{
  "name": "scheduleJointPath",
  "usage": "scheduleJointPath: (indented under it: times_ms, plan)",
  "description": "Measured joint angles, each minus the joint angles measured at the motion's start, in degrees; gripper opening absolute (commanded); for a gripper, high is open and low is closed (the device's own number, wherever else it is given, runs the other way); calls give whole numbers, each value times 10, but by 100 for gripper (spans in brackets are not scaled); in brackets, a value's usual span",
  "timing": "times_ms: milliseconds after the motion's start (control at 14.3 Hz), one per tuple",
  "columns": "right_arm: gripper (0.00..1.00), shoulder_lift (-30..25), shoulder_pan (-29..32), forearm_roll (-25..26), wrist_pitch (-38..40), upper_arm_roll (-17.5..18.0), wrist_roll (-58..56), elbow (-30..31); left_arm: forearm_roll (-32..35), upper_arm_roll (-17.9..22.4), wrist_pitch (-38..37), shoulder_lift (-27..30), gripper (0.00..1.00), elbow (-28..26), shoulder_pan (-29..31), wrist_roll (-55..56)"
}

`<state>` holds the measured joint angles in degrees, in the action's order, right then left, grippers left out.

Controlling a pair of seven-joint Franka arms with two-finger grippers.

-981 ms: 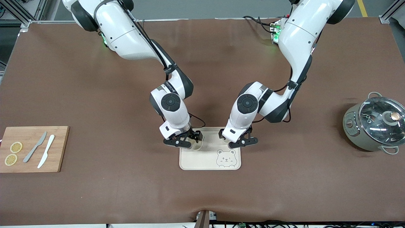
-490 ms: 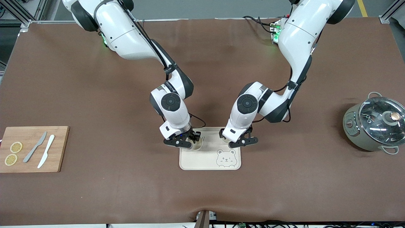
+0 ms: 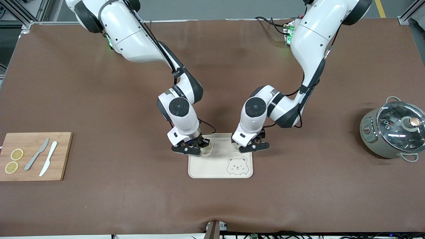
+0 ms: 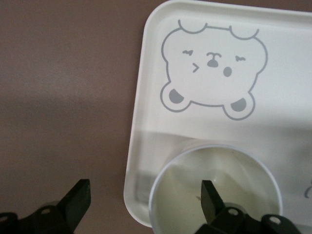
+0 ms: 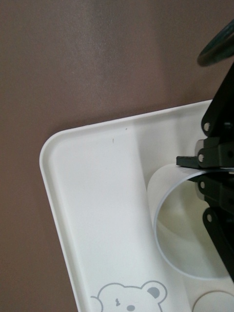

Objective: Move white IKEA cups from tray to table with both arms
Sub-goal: 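Close both grippers on the rims of the two white cups, then carry a cup toward the cutting board while the left gripper carries toward the pot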

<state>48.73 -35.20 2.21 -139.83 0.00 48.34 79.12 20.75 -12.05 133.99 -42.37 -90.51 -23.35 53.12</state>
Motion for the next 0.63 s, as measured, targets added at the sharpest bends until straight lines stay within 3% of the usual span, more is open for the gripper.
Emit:
scheduleJointPath:
  times_ms: [210, 350, 561, 631]
  plan:
    - [0, -1, 0, 0, 0, 0, 1, -6, 42, 0, 16, 0, 61, -12, -2, 30]
    - [0, -9, 0, -1, 23, 0, 1, -16, 43, 0, 20, 0, 48, -13, -2, 32]
    - [0, -53, 4, -2, 115, -3, -10, -26, 41, -1, 23, 0, 37, -12, -1, 42]
    - [0, -75, 9, -10, 147, -5, -26, -25, 33, -1, 25, 1, 23, -10, -1, 47]
